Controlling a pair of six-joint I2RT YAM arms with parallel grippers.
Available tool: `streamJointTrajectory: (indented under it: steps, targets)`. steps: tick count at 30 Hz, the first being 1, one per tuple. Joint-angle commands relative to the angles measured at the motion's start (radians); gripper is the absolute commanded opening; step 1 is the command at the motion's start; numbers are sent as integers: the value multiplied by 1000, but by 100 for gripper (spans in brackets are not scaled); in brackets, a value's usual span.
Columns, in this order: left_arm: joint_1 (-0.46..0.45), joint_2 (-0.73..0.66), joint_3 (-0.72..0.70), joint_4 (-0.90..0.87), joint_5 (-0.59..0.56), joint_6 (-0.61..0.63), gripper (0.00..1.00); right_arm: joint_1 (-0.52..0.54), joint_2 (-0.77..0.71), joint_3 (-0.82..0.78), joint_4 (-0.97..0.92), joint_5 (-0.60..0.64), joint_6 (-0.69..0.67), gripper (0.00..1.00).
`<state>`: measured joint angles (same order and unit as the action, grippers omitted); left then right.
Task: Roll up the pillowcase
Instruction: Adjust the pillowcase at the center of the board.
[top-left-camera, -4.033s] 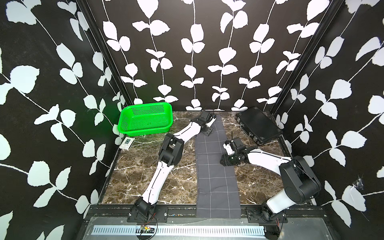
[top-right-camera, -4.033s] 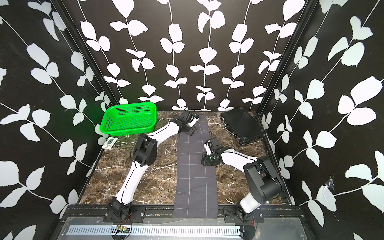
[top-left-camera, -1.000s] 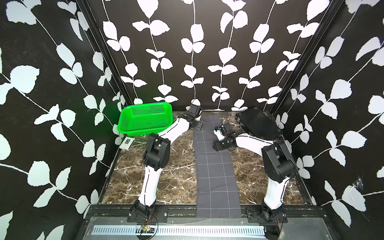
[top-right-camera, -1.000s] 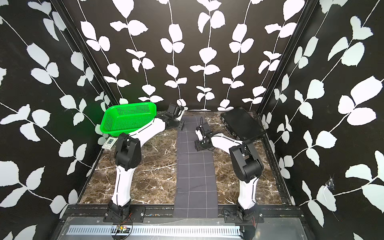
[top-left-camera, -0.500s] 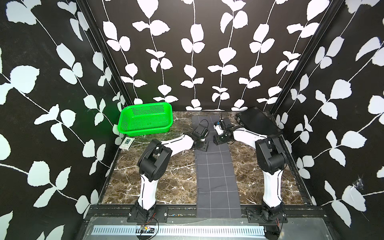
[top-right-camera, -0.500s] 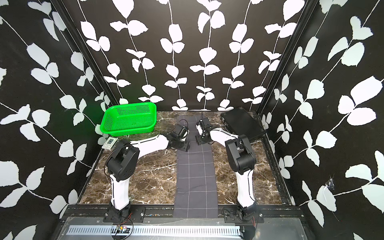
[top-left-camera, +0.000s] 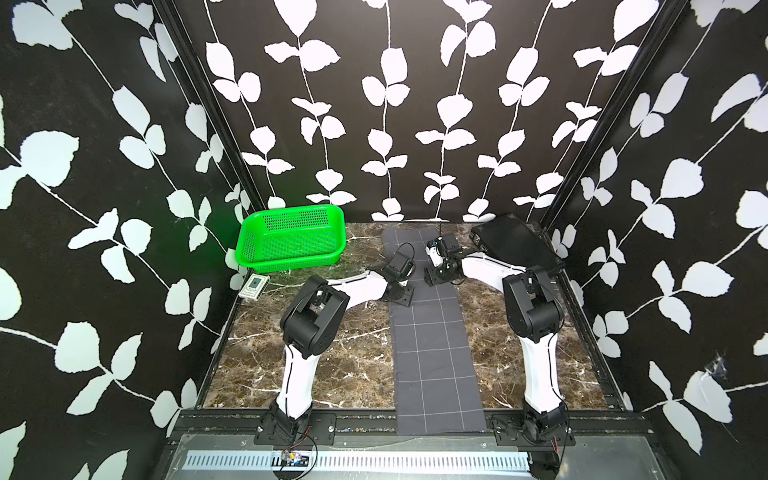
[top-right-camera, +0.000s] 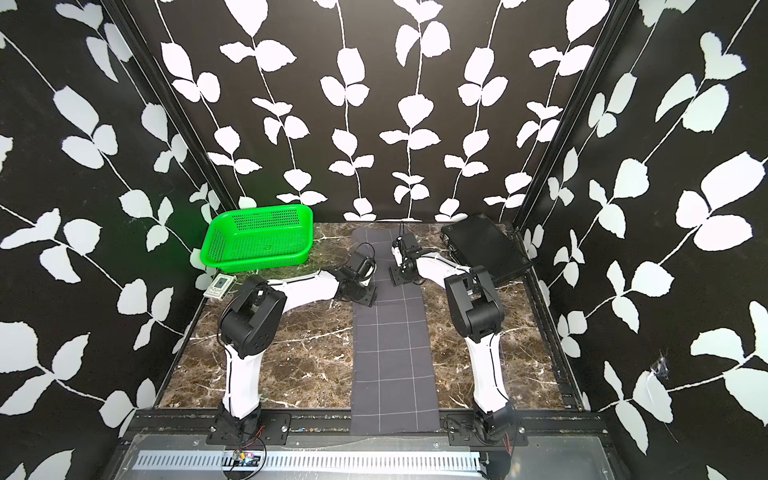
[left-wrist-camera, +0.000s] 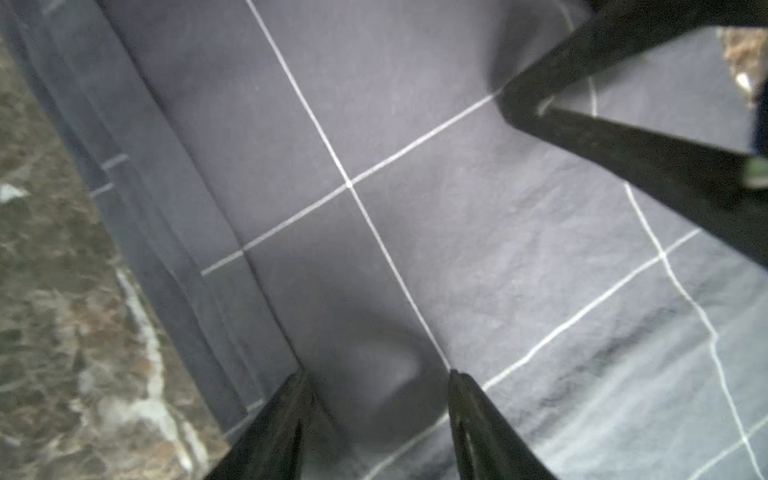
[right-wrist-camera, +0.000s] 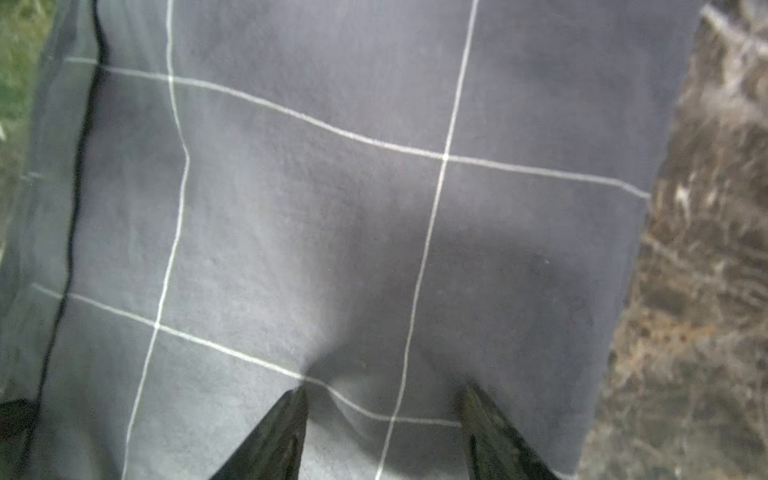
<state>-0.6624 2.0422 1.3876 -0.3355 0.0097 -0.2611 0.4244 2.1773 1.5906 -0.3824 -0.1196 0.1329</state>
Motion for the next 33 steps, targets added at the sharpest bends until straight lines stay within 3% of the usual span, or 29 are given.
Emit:
streamJointTrajectory:
  steps: [1,8,13,18,24,33]
  targets:
    - [37,25,24,-57,-20,52,57,-5,53,54,-8,22,25,64]
    - [112,87,80,-97,-13,115,56,-6,85,150,6,-29,-1,72]
    - [166,141,158,-134,4,168,56,-3,8,137,20,-96,-84,74]
    - [203,196,243,-181,12,230,57,23,-117,11,44,-136,-178,76]
    - [230,204,303,-195,70,248,59,125,-299,-200,60,-139,-227,77]
    - [230,39,275,-214,74,264,63,357,-565,-501,79,-76,-242,78]
